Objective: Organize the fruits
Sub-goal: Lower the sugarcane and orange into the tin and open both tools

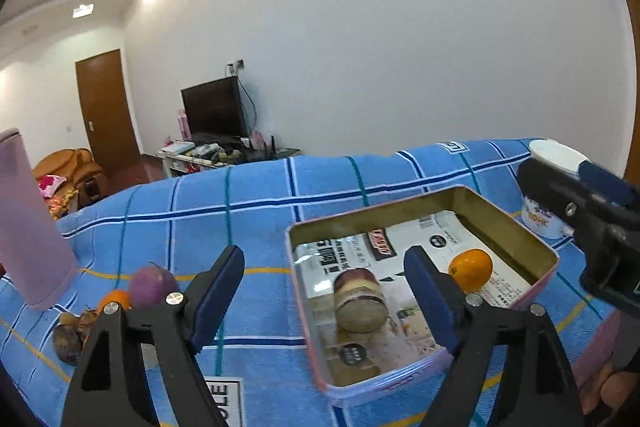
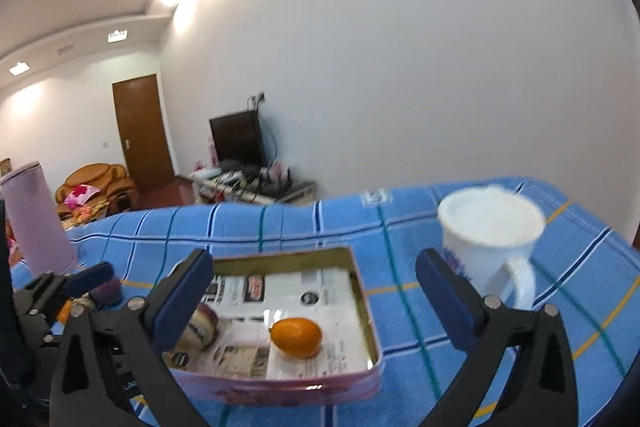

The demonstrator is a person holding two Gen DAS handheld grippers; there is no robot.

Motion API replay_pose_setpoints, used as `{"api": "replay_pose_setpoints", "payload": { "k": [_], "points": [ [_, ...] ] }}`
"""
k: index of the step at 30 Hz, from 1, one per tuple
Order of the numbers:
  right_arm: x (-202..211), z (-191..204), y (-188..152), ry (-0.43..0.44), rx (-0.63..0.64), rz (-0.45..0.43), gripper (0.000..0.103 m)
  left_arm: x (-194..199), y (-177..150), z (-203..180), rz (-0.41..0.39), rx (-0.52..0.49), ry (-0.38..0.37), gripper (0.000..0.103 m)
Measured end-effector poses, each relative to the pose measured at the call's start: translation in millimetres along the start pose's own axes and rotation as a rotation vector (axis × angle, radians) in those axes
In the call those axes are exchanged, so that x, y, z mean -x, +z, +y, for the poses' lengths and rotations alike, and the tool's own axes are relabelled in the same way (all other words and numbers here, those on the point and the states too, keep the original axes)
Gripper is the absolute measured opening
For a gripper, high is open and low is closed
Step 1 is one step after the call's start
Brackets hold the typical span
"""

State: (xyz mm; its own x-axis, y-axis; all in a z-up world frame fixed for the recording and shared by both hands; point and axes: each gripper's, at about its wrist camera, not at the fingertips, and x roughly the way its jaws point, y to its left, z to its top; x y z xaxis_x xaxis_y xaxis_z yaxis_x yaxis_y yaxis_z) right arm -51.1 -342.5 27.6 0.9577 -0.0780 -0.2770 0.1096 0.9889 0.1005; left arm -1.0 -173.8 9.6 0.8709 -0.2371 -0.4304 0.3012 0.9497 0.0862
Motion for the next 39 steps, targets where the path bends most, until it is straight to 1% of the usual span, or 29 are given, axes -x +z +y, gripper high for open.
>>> {"api": "replay_pose_setpoints", "payload": {
  "k": [4, 8, 9, 13, 18, 24, 28, 33, 39],
  "points": [
    [8.9, 6.4, 2.7, -0.037, 0.037, -0.072, 0.103, 2.1, 0.4, 7.8, -0.029, -0.015, 0.073, 0.083],
    [20.1, 14.1, 3.4, -0.086, 0.080, -0.154, 0.103, 6.7, -1.3, 14.9, -0.044, -0.013, 0.105, 0.083],
    [21.3, 15.4, 3.6, -0.092, 0.083, -0.161, 0.103, 8.3, -1.7, 16.6, -0.049, -0.010, 0.108, 0.083],
    [18.8, 17.8, 3.5, -0.107, 0.082, -0.141, 0.103, 9.5, -3.0, 17.0, -0.055, -0.011, 0.112, 0.083],
    [26.6, 17.8, 1.1, -0.122, 0.044, -0.140, 0.103, 14.8, -6.0, 18.4, -0.060, -0.011, 0.113, 0.083],
    [28.9, 25.8, -1.9, -0.107, 0.020, -0.111, 0.103, 21.6, -10.2, 24.9, -0.060, 0.012, 0.118, 0.083],
    [29.5, 30.8, -3.4, -0.106, 0.023, -0.107, 0.103, 25.3, -12.3, 31.1, -0.058, 0.030, 0.117, 0.083],
    [33.4, 29.6, -6.6, -0.103, -0.021, -0.086, 0.103, 29.3, -15.1, 35.7, -0.053, 0.036, 0.119, 0.083],
    [40.9, 32.1, -9.7, -0.106, -0.039, -0.079, 0.103, 35.2, -18.7, 40.9, -0.048, 0.038, 0.125, 0.083]
  ]
}}
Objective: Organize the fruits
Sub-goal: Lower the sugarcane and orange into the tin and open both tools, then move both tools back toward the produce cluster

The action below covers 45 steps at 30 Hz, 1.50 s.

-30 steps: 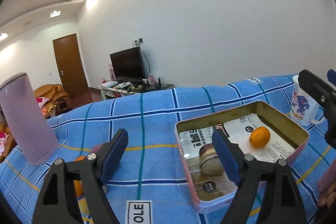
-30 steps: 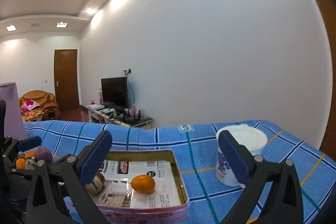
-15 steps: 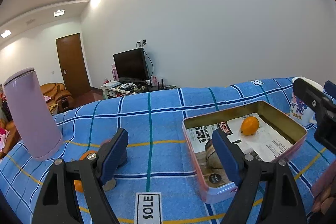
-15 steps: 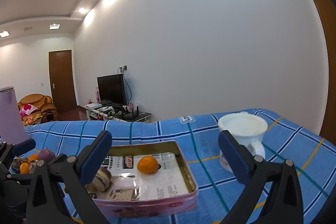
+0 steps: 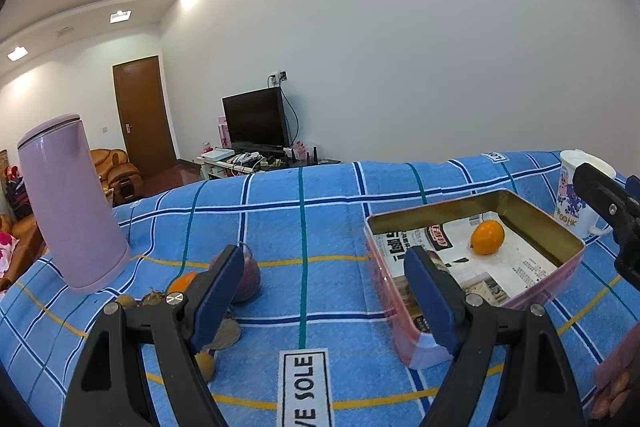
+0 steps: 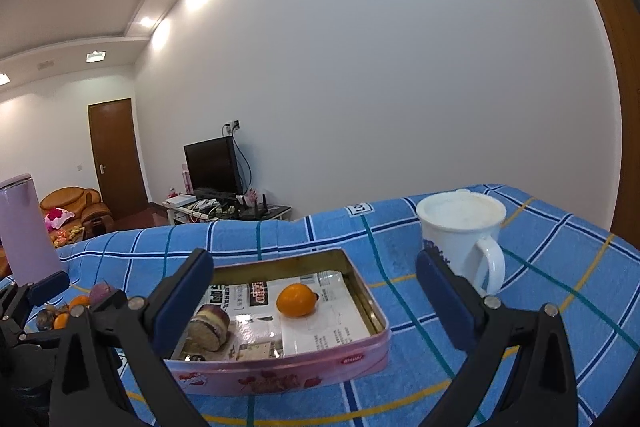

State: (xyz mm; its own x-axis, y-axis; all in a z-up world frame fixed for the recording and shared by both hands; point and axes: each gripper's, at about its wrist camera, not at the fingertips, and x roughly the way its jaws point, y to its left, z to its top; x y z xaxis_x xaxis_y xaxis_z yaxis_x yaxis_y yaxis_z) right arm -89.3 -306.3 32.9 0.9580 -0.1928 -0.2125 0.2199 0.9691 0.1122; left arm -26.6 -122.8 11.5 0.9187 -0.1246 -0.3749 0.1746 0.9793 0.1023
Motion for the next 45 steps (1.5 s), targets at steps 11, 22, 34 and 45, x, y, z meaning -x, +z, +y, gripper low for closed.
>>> {"api": "replay_pose_setpoints", "payload": {
  "k": [11, 22, 34, 45],
  "points": [
    [8.2, 23.2, -6.5, 0.025, 0.033, 0.028, 0.103, 4.3, -7.6, 20.3, 0.040, -0.022, -0.013, 0.083],
    [3.7, 58.2, -14.3, 0.062, 0.038, 0.079, 0.103, -5.9, -17.0, 71.9, 0.105, -0.028, 0.035, 0.083],
    [-5.2, 119.0, -23.6, 0.155, 0.067, 0.127, 0.103, -23.7, -24.3, 149.9, 0.185, 0.094, 0.043, 0.083],
    [-21.9, 183.4, -39.2, 0.288, 0.167, 0.277, 0.103, -38.3, -32.9, 251.7, 0.269, 0.307, 0.180, 0.083]
  ]
}}
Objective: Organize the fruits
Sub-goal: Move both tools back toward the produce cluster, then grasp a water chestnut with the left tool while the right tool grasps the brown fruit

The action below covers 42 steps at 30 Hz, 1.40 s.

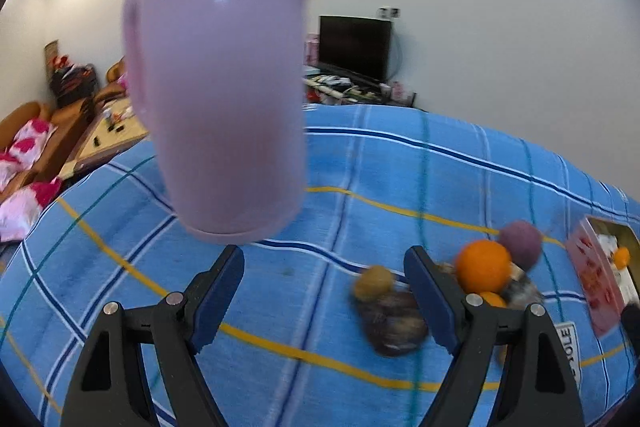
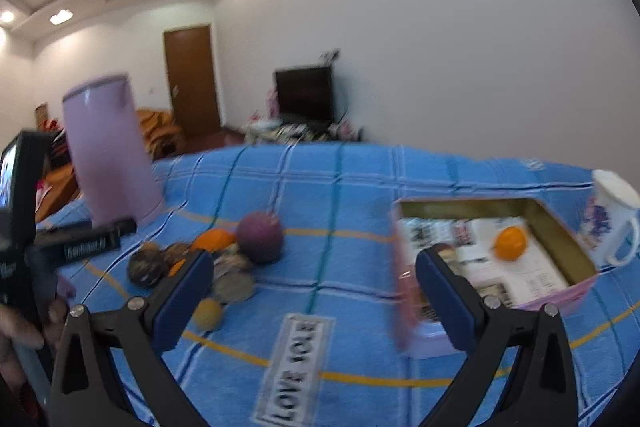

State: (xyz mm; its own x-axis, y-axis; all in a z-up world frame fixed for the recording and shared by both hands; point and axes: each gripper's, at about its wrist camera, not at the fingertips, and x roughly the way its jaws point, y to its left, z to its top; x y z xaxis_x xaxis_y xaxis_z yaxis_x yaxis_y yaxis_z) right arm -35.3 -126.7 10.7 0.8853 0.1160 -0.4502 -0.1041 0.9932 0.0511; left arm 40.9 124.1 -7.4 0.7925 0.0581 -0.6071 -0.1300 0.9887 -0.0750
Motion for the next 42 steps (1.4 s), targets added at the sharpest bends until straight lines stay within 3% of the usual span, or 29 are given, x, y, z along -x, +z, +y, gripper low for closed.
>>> {"api": "replay_pose_setpoints", "payload": {
  "k": [2, 5, 8, 11, 14, 16, 20, 23, 29, 31, 32, 36, 42],
  "points": [
    [-12.7, 13.5, -1.3, 0.071, 0.025, 0.071, 0.097, -2.3, 1.4, 9.1, 0.006, 0.016, 0.015, 0.083],
    [-31.5, 40.7, -6.8, 0.118, 0.127, 0.187, 0.069, -6.4, 3.4, 19.5, 0.025, 0.032, 0.040, 0.083],
    [-53.2, 61.1, -14.3, 0.118, 0.204, 0.298, 0.045, -7.2, 5.4, 27.8, 0.041, 0.063, 0.007, 0.083],
    [-62.8, 67.7, -13.0, 0.149, 0.203, 0.334, 0.045, -6.1, 4.5, 23.2, 0.046, 0.056, -0.031, 0.083],
    [-76.2, 73.8, -15.1, 0.156, 0.214, 0.391, 0.045, -5.4, 0.7, 7.4, 0.062, -0.019, -0.056, 0.083],
    [-85.2, 76.2, -19.0, 0.158, 0.228, 0.440, 0.041, -5.8, -1.5, -1.6, 0.069, -0.071, -0.057, 0.083],
    [-83.3, 71.9, -18.8, 0.176, 0.219, 0.438, 0.029, -8.1, -7.6, -16.5, 0.106, -0.145, -0.117, 0.083],
    [-74.4, 62.0, -19.1, 0.189, 0.205, 0.416, 0.029, -9.4, -13.5, -25.0, 0.162, -0.166, -0.243, 0.083],
    [-42.5, 30.7, -16.5, 0.230, 0.106, 0.268, 0.029, -18.2, -22.6, -38.1, 0.181, -0.213, -0.221, 0.083],
    [-39.9, 23.6, -15.8, 0.236, 0.065, 0.252, 0.029, -26.9, -25.6, -42.1, 0.210, -0.211, -0.212, 0.071],
    [-39.9, 20.6, -16.2, 0.238, 0.048, 0.253, 0.029, -32.3, -25.9, -43.9, 0.234, -0.208, -0.218, 0.060],
    [-40.7, 20.5, -13.9, 0.245, 0.022, 0.257, 0.029, -32.8, -24.4, -38.6, 0.233, -0.162, -0.238, 0.045],
    [-36.6, 15.7, -13.7, 0.259, -0.010, 0.251, 0.029, -31.8, -25.6, -35.1, 0.229, -0.152, -0.275, 0.044]
  ]
}}
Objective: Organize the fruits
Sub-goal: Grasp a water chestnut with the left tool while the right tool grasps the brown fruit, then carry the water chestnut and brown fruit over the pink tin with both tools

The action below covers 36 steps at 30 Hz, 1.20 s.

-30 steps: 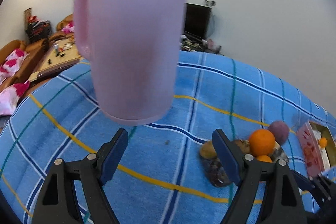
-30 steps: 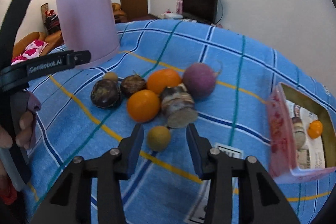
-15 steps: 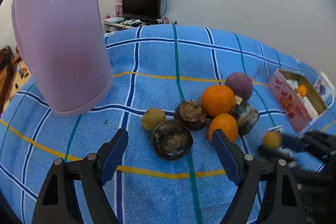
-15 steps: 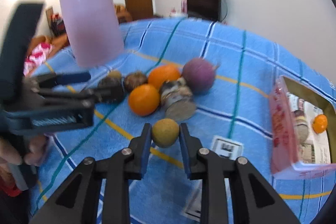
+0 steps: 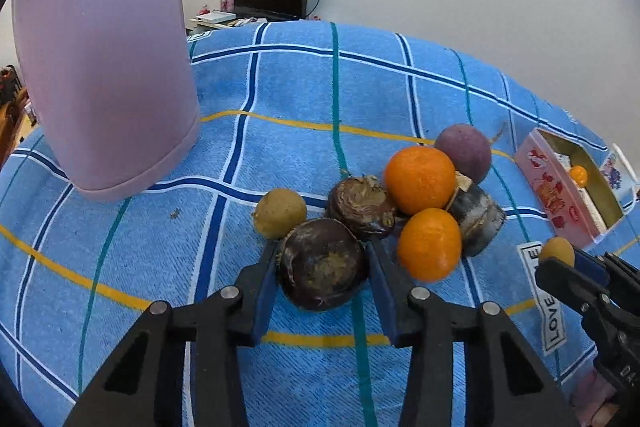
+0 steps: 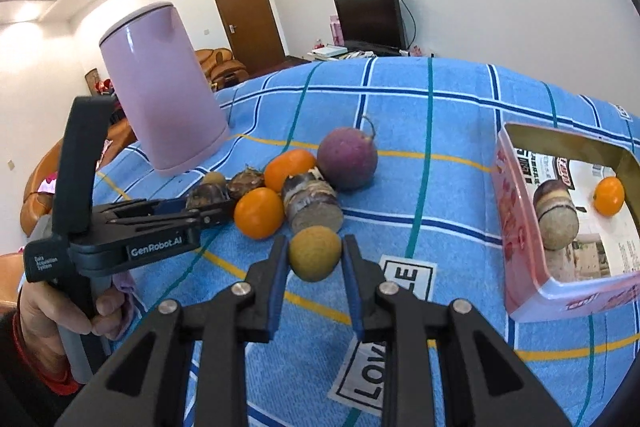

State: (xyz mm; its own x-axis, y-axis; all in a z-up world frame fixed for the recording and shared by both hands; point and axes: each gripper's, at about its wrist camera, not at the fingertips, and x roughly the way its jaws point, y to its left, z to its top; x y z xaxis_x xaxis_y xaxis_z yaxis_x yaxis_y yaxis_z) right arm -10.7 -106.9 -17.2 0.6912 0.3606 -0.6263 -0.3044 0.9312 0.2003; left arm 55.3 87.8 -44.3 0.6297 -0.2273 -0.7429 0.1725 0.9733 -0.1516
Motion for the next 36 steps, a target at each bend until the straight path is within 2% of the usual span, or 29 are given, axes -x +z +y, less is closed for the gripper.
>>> {"api": "replay_pose_setpoints", "payload": {
  "k": [3, 6, 11, 15, 19, 36],
  "points": [
    [3.9, 0.7, 0.0, -0.003, 0.005, -0.026, 0.029, 12.4, -3.2, 1.5, -0.043, 0.008, 0.016, 0.044],
    [10.1, 2.4, 0.4, -0.007, 0.020, -0.068, 0.029, 29.3, -3.8, -0.1, -0.117, 0.007, 0.029, 0.044],
    [23.3, 7.1, 1.9, -0.024, 0.059, -0.153, 0.029, 56.3, -3.5, -6.4, -0.295, 0.000, 0.037, 0.044],
    [32.9, 9.5, 2.7, -0.010, 0.074, -0.203, 0.029, 66.4, -1.2, -16.6, -0.378, -0.016, 0.049, 0.044],
    [37.6, 14.0, 1.4, -0.074, 0.111, -0.235, 0.029, 65.7, -2.7, -31.3, -0.399, -0.061, 0.127, 0.044],
    [43.3, 4.3, 4.0, -0.215, 0.170, -0.287, 0.029, 62.9, -8.7, -52.5, -0.397, -0.054, 0.266, 0.044]
  ]
}}
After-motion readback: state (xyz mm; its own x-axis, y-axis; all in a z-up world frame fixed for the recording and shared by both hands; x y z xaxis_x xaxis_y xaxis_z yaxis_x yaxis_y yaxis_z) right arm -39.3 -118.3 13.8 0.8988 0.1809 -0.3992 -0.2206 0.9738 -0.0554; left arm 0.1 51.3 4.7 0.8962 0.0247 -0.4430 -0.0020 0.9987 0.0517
